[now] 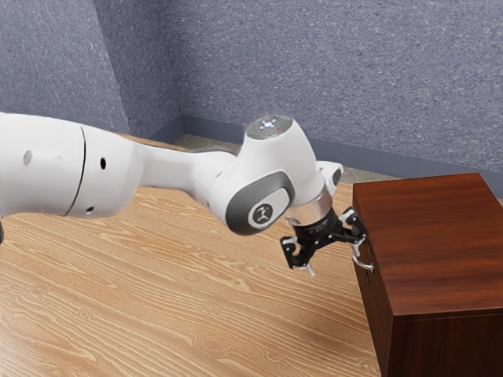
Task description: Pull the drawer handle with one arm to open the drawer
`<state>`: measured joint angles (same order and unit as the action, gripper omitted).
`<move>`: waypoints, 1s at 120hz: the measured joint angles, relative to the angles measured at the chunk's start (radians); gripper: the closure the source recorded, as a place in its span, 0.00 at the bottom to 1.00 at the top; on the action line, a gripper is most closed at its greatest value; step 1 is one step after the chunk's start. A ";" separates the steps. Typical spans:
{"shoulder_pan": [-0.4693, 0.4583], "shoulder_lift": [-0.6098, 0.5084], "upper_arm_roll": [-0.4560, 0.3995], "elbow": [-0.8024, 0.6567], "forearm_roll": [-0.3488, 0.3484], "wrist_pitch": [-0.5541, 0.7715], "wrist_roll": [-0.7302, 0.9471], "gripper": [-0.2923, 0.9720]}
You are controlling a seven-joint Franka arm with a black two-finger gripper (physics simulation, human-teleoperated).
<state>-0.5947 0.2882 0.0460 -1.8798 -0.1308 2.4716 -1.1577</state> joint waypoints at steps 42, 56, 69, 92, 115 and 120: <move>-0.005 0.019 0.000 -0.004 -0.012 0.029 0.015 0.23; -0.005 0.018 0.003 -0.011 -0.013 0.029 0.019 0.23; -0.005 0.016 0.011 -0.023 -0.013 0.027 0.022 0.23; -0.005 -0.003 0.027 -0.055 -0.009 0.026 0.029 0.23; -0.005 -0.036 0.038 -0.088 -0.007 0.025 0.040 0.23; -0.004 -0.041 0.040 -0.093 -0.007 0.024 0.043 0.23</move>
<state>-0.5987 0.2473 0.0857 -1.9732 -0.1375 2.4959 -1.1151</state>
